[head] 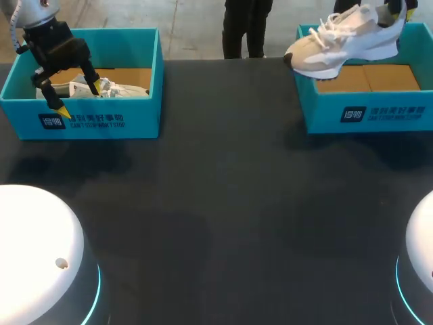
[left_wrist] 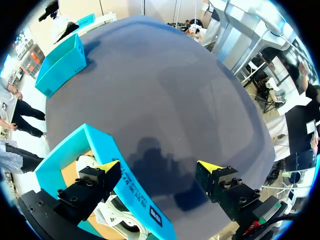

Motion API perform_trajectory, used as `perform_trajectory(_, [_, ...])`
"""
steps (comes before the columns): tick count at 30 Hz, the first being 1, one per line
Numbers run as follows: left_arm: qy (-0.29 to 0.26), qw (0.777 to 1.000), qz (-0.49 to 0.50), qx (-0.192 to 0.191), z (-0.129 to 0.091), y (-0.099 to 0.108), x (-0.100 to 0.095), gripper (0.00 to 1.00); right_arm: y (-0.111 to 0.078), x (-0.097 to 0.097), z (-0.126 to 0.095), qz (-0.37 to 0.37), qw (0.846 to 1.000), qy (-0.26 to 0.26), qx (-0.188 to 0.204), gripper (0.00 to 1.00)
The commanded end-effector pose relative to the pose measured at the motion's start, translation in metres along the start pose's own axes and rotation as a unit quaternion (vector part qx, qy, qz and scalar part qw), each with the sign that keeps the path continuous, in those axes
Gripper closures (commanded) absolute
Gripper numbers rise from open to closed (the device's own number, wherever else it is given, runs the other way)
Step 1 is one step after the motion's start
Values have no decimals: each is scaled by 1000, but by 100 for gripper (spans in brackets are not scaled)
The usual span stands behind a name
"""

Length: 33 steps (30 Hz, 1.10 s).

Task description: Take the shoe out of the shoebox, open the shoe tongue, remove and reinsert the insole, then place the shoe into the shoebox

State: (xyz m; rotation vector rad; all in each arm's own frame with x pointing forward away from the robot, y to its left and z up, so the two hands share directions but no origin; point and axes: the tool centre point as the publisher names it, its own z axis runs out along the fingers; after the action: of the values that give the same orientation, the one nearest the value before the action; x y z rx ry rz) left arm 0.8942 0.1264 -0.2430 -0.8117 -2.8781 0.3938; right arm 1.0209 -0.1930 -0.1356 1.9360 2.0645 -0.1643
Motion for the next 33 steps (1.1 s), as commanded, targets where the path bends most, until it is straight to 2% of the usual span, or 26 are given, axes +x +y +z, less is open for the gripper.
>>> perform_trajectory(1, [-1,1000,0,-1,0,0,1,0,-19,9,-8,-4,1000,-6,-22,100])
perform_trajectory(17, [-1,1000,0,-1,0,0,1,0,-66,53,-22,-18,1000,-7,-16,100])
perform_trajectory(25, [-1,1000,0,-1,0,0,1,0,-85,85,-36,-32,999,-18,-18,100])
perform_trajectory(27, [-1,1000,0,-1,0,0,1,0,-87,94,-37,-40,998,-38,-3,100])
perform_trajectory(33, [-1,1000,0,-1,0,0,1,0,-96,120,-44,-49,998,-28,-4,100])
